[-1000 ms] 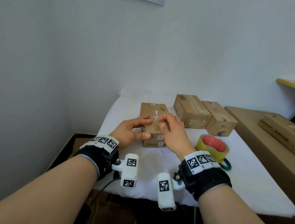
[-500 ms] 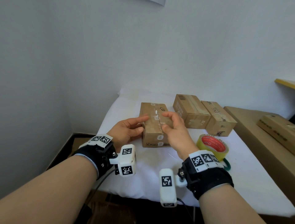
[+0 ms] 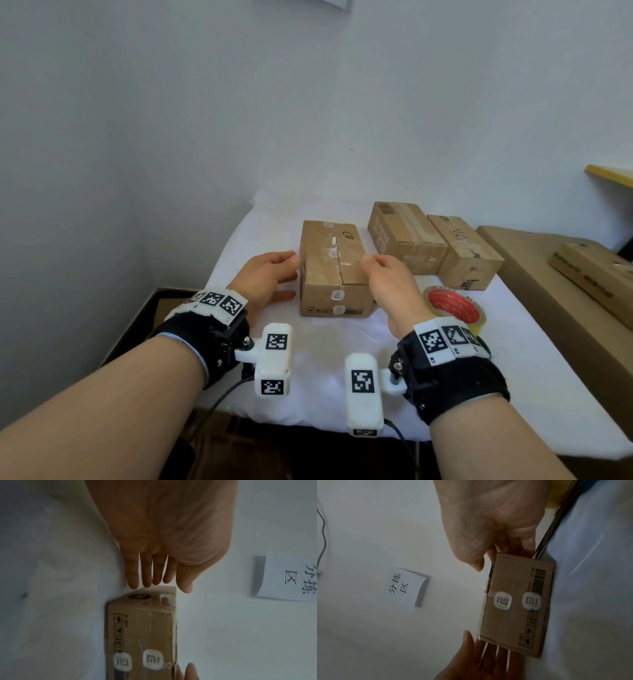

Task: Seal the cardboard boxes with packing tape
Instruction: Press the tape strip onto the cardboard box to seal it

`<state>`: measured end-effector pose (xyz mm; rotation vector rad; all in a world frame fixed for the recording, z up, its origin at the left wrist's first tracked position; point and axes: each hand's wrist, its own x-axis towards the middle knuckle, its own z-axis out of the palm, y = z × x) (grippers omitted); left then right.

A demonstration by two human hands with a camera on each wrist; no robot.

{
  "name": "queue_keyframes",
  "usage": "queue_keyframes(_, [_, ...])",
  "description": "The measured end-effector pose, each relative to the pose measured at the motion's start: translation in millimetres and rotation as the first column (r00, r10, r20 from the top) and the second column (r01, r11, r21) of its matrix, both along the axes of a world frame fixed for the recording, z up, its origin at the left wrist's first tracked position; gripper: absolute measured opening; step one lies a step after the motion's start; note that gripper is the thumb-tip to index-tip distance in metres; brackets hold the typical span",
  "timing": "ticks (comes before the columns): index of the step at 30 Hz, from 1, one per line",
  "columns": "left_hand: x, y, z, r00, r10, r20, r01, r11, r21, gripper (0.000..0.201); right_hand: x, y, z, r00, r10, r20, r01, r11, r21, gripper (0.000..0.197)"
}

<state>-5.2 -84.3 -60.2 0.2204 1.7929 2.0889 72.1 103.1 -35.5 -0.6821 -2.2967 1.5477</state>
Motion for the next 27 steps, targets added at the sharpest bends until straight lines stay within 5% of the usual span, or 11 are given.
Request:
queue_keyframes(7, [8,-3,10,0.981,-0.182,-0.062,0.184,0.983,0.015,0.03,7,-4,17,0.995,0.056,-0.08,-0.058,0.998,-0.032,0.041])
queue_keyframes(12, [7,-4,13,0.988,-0.153,0.021,0.152,0.987,0.054,0.029,12,-2,29,0.986,0.045,-0.163,-0.054,0.997,-0.046,0.014])
queue_keyframes(23, [10,2,23,0.997,-0.056,0.052,0.051,0.995,0.088,0.057,25,-12,45,0.937,0.173,-0.303,-0.165,0.985,0.053,0.026])
queue_keyframes(27, [15,4,26,0.998,-0.012,-0.056,0.018,0.994,0.107,0.041,23,-12,46,0.917,0.234,-0.324,-0.204,0.971,0.126,0.03])
